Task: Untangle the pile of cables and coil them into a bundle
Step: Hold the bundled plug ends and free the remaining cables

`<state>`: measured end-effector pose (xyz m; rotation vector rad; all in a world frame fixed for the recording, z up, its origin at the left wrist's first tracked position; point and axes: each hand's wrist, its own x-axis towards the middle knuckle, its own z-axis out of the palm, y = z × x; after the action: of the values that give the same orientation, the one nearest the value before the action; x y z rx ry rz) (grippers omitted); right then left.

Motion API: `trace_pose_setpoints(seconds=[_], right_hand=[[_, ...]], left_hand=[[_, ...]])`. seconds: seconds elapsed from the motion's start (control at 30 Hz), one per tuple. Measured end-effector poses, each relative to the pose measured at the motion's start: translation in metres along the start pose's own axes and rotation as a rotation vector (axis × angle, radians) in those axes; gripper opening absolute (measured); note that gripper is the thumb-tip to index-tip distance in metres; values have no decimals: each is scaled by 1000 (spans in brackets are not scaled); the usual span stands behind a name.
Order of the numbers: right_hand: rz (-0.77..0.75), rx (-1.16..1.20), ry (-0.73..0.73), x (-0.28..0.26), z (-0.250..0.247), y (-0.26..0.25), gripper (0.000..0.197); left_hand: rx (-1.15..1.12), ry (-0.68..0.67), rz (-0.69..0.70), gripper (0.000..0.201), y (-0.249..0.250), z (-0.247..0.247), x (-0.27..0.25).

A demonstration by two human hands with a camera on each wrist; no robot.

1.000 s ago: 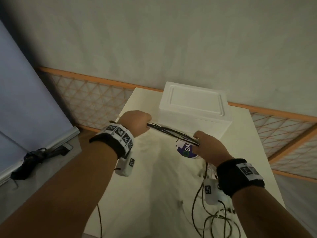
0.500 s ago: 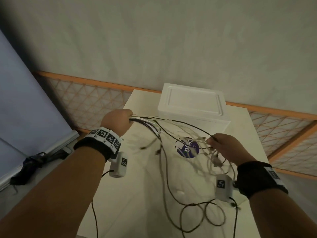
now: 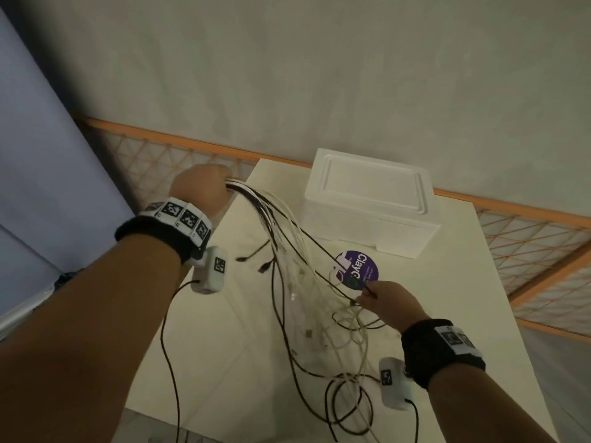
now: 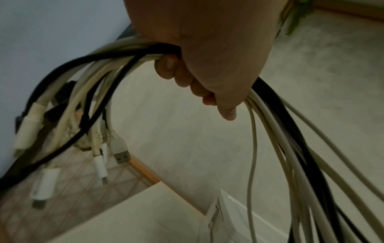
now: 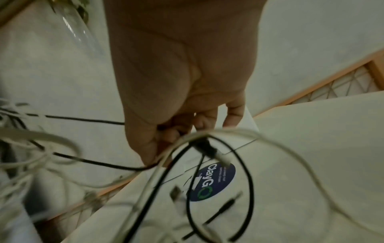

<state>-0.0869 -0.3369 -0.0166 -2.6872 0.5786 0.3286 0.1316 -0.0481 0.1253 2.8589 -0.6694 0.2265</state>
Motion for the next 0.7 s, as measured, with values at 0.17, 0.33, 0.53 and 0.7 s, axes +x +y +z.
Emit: trace_pose_setpoints(seconds=[0.17, 0.33, 0.53, 0.7], right_hand=[[325, -165, -17, -6, 1, 28, 29], [245, -122, -2, -9, 8, 40, 27], [-361, 281, 429, -9, -21, -90, 23], [-428, 336, -206, -14, 9, -121, 59]], left_hand=[[-19, 117, -122, 21, -31, -32, 9], [30, 77, -56, 16, -30, -45, 7], [-48, 80, 38, 20, 18, -34, -1], [-140, 217, 127, 19, 35, -57, 1]])
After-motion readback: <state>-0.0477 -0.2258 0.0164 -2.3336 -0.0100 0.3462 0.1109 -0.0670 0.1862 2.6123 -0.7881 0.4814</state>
